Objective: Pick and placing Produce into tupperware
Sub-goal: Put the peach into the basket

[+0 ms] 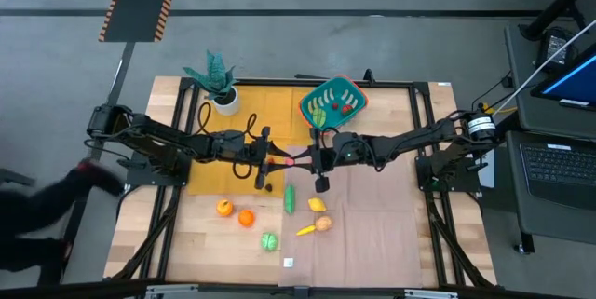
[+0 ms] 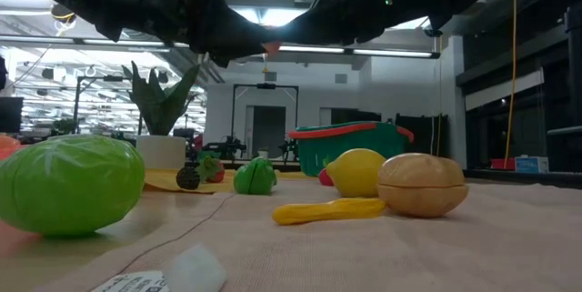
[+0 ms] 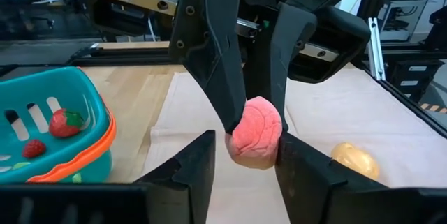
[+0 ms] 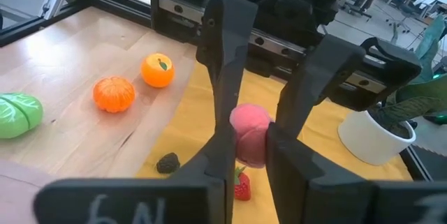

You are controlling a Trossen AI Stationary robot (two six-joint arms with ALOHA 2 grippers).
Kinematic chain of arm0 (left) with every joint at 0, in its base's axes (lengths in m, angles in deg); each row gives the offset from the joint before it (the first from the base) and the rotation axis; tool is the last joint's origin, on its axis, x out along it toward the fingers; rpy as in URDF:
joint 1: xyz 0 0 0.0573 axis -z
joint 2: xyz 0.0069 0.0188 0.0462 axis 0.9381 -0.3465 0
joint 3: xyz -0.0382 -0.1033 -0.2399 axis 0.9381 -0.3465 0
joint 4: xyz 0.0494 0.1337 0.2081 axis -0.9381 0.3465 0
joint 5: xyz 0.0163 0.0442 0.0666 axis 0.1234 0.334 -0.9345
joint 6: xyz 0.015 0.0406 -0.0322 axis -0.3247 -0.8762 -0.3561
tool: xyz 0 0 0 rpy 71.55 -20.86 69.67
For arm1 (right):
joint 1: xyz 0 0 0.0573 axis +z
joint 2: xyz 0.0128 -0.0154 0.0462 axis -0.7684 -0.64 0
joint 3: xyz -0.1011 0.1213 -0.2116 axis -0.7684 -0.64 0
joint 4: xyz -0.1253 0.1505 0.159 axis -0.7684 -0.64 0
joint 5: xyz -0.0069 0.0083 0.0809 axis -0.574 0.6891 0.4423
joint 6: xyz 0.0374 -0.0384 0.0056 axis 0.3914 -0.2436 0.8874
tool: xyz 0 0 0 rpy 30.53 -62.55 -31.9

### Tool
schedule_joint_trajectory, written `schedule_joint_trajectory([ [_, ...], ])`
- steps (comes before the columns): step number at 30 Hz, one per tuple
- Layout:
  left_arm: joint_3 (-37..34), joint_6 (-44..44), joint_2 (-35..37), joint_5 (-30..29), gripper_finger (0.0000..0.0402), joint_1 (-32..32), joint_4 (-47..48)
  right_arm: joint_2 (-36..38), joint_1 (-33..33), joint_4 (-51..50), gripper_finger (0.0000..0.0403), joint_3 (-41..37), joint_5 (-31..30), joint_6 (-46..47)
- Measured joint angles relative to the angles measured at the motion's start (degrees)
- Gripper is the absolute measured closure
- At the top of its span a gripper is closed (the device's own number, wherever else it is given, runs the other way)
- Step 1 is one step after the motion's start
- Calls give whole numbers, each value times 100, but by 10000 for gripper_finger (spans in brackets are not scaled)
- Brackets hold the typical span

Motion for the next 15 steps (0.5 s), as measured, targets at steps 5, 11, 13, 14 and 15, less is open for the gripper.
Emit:
schedule_joint_trajectory([
  [5, 9, -3, 41, -17, 259, 0, 51, 38, 0, -43, 340, 0, -23, 16],
  [11, -15, -24, 418, 138, 261, 19, 686, 210, -21, -132, 342, 20, -180, 69],
  [13, -15, -22, 620, 103, 253, 12, 882, 277, -22, -271, 342, 26, -268, 96],
  [14, -9, -22, 687, 85, 248, 11, 905, 301, -17, -328, 342, 26, -270, 123],
  [15, -9, -22, 754, 74, 242, 9, 998, 325, -17, -374, 342, 24, -274, 139],
])
